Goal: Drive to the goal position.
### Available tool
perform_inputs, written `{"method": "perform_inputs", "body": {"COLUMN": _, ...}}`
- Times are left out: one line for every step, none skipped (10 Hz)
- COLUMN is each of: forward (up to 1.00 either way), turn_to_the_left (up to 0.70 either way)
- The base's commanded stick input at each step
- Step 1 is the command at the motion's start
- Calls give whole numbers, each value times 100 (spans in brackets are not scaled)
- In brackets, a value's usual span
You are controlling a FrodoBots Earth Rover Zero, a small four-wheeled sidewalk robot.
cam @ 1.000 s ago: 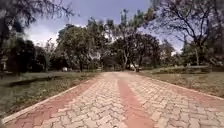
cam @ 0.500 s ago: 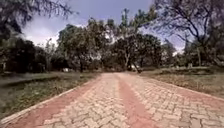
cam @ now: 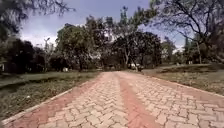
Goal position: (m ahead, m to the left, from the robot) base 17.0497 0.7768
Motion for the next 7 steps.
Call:
{"method": "perform_inputs", "body": {"forward": 70, "turn_to_the_left": 0}}
{"method": "perform_inputs", "body": {"forward": 70, "turn_to_the_left": 0}}
{"method": "perform_inputs", "body": {"forward": 70, "turn_to_the_left": 0}}
{"method": "perform_inputs", "body": {"forward": 70, "turn_to_the_left": 0}}
{"method": "perform_inputs", "body": {"forward": 70, "turn_to_the_left": 0}}
{"method": "perform_inputs", "body": {"forward": 70, "turn_to_the_left": 0}}
{"method": "perform_inputs", "body": {"forward": 70, "turn_to_the_left": 0}}
